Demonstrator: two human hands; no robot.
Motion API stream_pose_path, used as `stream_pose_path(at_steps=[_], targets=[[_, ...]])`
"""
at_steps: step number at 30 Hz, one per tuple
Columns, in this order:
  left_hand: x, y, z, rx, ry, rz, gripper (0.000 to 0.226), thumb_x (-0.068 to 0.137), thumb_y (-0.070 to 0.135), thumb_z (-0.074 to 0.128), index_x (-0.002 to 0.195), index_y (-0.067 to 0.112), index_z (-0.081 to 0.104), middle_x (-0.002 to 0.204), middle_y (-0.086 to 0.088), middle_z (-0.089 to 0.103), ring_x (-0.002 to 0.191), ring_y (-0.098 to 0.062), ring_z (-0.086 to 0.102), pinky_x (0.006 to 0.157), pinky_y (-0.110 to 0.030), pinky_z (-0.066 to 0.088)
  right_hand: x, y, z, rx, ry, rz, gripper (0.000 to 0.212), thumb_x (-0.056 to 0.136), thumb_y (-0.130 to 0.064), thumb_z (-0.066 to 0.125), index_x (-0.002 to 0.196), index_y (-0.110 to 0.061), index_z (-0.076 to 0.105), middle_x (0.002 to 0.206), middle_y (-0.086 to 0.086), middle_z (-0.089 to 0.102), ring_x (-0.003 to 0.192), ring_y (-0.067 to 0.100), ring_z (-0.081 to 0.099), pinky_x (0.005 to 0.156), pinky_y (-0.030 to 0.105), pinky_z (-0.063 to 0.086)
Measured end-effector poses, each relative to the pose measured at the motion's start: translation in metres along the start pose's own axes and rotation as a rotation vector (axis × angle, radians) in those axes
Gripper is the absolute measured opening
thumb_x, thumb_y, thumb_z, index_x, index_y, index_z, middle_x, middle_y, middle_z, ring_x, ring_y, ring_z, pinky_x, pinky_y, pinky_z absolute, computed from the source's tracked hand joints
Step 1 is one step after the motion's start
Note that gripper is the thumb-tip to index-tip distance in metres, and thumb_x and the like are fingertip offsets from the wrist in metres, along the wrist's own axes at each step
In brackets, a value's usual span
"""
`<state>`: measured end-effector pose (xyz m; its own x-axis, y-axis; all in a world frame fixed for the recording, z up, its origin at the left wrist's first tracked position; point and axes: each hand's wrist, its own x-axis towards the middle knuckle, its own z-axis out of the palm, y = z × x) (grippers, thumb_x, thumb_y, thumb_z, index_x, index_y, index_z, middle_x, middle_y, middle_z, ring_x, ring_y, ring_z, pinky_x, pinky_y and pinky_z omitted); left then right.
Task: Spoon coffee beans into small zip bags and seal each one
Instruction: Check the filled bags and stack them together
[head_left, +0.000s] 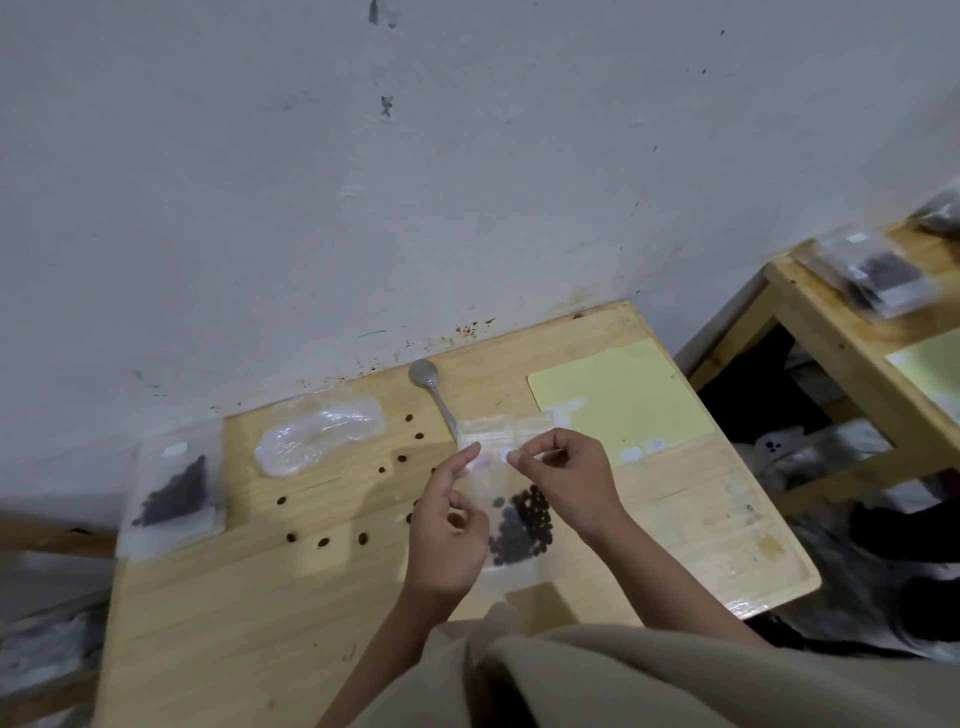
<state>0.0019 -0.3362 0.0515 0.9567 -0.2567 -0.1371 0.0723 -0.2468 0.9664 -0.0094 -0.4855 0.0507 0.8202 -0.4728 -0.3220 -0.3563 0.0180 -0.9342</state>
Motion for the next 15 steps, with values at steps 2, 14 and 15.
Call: stream_pose_path(at_steps=[2,14,15], targets=[[0.0,0.002,0.002,-0.01,0.005,0.008,0.067,0.077,-0.021,0.049,0.118,0.03,0.057,0.087,0.005,0.058,0.059,-0.003,0.046,0.053,-0.014,0.042,0.0,0.001,0.001,-0.026,0.036,-0.011,0.018,0.073,-0.02,0.08,0.067,-0.012,0.065,0.05,-0.003,0.045,0.044,0.006,0.039,0.05,0.016,0.037],[0.009,0.004,0.014,-0.249,0.307,-0.098,0.024,0.074,-0.007,0.074,0.078,0.013,0.063,0.068,0.003,0.069,0.065,-0.008,0.061,0.067,-0.017,0.05,-0.011,0.0,0.004,-0.019,0.01,-0.117,0.015,0.073,-0.009,0.078,0.068,-0.014,0.065,0.059,-0.008,0.057,0.05,-0.001,0.048,0.055,0.012,0.04],[0.009,0.005,0.014,-0.263,0.322,-0.106,0.023,0.075,-0.009,0.072,0.078,0.011,0.062,0.064,0.005,0.068,0.062,-0.005,0.06,0.065,-0.015,0.049,-0.012,0.0,0.005,-0.014,0.006,-0.115,0.016,0.074,-0.007,0.077,0.068,-0.014,0.064,0.059,-0.009,0.057,0.05,-0.001,0.048,0.055,0.012,0.04]])
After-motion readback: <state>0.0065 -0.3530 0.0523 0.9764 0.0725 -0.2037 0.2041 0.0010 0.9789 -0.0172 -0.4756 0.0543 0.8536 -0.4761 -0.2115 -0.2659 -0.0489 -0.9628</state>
